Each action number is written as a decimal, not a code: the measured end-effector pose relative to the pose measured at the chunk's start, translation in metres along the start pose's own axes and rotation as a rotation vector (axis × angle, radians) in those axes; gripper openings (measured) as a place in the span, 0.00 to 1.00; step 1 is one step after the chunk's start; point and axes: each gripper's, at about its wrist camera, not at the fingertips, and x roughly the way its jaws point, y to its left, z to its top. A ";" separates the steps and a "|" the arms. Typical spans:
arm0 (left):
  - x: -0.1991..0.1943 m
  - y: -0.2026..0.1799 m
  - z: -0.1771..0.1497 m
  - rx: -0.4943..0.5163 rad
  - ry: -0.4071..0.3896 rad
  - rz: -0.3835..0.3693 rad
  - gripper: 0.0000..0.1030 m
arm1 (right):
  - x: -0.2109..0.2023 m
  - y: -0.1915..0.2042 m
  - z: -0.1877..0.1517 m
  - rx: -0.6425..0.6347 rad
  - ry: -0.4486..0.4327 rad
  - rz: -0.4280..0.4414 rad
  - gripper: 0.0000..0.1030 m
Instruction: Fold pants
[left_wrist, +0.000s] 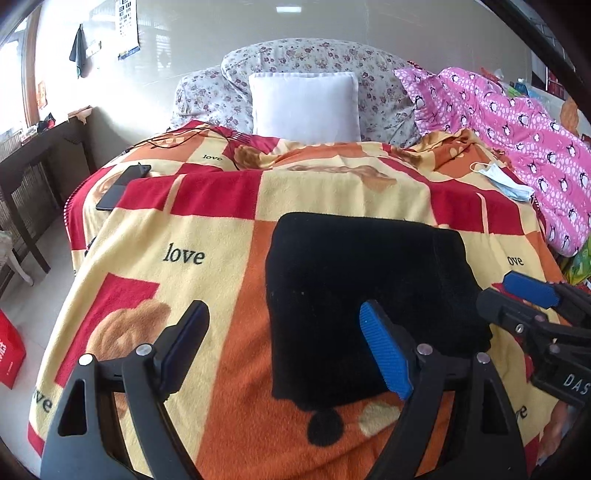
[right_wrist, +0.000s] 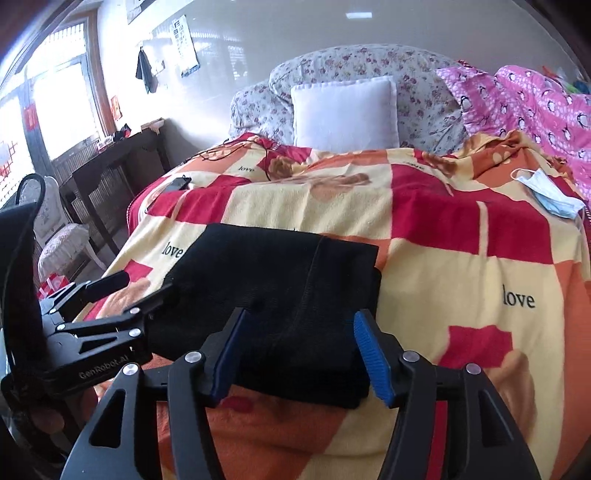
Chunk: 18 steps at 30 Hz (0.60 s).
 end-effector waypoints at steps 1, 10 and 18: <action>-0.003 0.000 -0.001 -0.002 -0.008 -0.007 0.82 | -0.002 0.000 0.000 0.002 -0.001 -0.001 0.60; -0.022 0.000 -0.009 -0.012 -0.036 -0.012 0.82 | -0.013 0.006 -0.008 0.003 0.001 -0.004 0.78; -0.027 0.004 -0.014 -0.019 -0.043 -0.011 0.82 | -0.016 0.011 -0.013 -0.005 0.006 0.005 0.79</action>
